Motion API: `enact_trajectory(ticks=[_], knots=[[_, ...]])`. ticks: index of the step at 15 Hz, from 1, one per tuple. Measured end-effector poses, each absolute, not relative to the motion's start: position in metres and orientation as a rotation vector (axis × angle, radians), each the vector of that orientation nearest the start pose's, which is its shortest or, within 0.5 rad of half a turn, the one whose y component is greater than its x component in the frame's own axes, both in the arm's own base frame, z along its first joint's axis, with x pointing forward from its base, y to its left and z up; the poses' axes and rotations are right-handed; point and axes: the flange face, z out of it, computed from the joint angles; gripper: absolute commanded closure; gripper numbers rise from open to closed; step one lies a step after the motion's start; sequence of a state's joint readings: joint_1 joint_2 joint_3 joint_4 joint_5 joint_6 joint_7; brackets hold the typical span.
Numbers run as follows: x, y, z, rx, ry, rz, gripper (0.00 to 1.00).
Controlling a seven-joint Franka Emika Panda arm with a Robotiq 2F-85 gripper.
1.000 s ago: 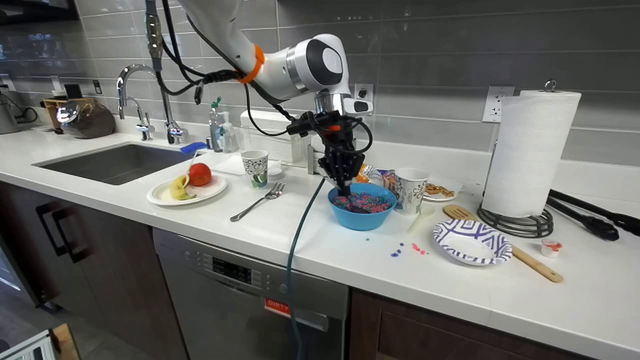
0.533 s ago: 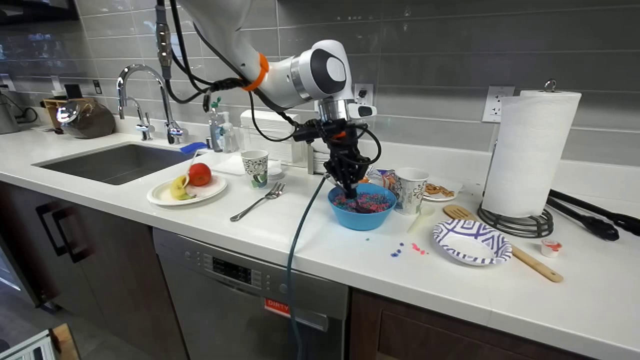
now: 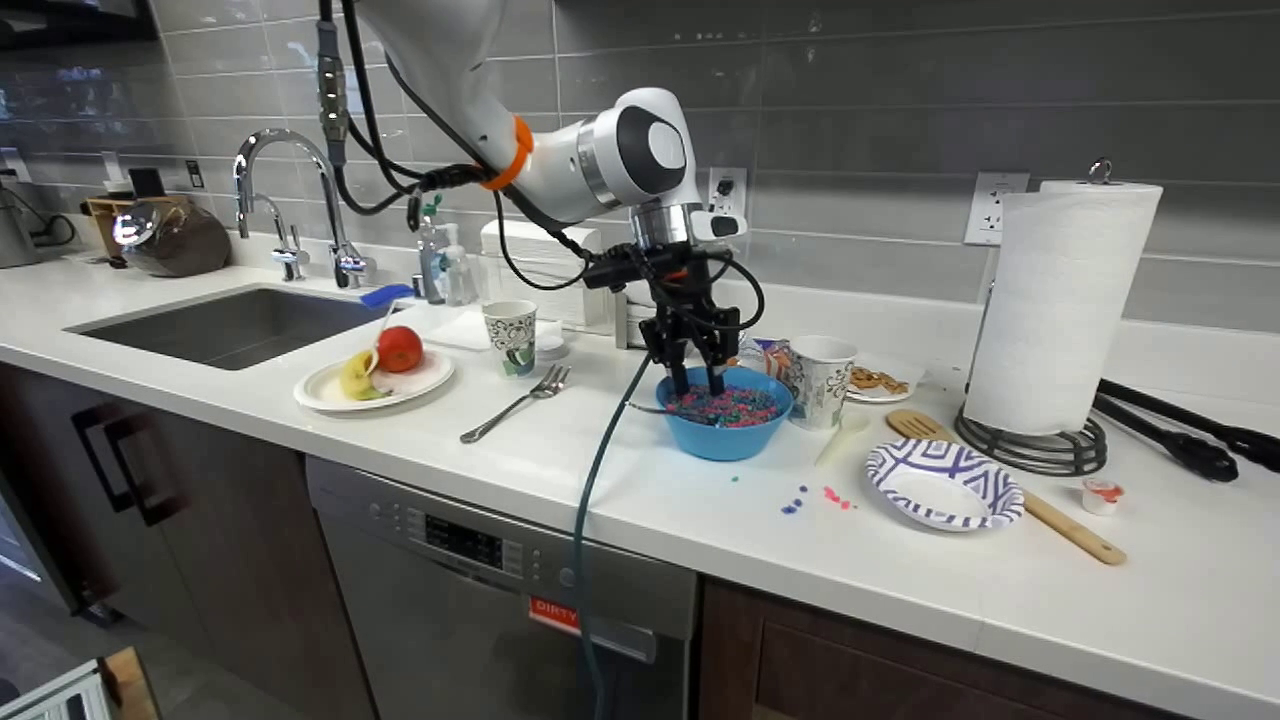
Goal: Take a scoop from the blue bowl using the spoon and empty it into the cup next to the blue bowl
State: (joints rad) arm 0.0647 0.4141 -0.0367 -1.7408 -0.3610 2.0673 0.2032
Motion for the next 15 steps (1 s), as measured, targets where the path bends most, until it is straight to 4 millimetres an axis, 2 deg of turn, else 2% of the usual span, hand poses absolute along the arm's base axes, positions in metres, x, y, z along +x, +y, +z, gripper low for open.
enact_trajectory(ticks=[2, 5, 8, 11, 13, 15], knots=[[0.649, 0.004, 0.336, -3.476, -0.035, 0.086, 0.01], [0.640, 0.003, 0.348, -3.485, 0.008, 0.234, 0.00], [0.626, 0.000, 0.390, -3.495, 0.050, 0.259, 0.00], [0.612, 0.001, 0.440, -3.510, 0.102, 0.120, 0.00], [0.603, 0.004, 0.471, -3.526, 0.085, -0.055, 0.00], [0.593, 0.006, 0.487, -3.530, 0.068, -0.165, 0.00]])
